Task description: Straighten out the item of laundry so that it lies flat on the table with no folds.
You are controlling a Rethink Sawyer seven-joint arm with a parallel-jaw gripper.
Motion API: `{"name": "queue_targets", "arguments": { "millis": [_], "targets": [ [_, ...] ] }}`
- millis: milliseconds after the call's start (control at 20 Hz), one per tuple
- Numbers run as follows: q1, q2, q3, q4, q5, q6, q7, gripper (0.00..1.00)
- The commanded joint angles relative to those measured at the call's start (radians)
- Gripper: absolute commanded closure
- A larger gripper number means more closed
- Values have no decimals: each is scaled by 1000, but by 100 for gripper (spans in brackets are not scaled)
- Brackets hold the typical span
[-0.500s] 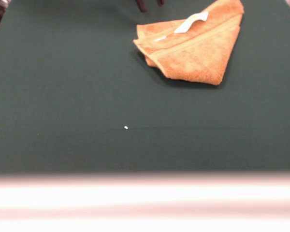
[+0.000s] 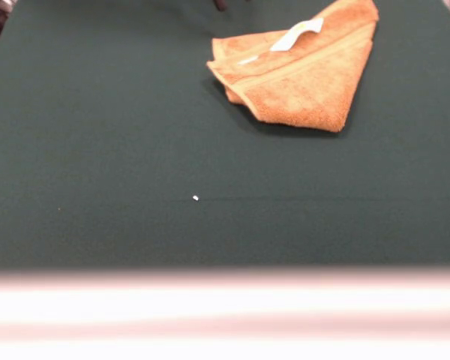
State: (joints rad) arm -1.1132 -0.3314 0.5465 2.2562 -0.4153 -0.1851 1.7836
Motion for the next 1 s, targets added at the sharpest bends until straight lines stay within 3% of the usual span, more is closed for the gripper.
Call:
{"name": "queue_targets", "arguments": {
  "millis": [50,1000],
  "targets": [
    [28,-3,-3,-26,-4,-47,165,0],
    [25,-13,4,-24,-2,-44,158,0]
  ]
}}
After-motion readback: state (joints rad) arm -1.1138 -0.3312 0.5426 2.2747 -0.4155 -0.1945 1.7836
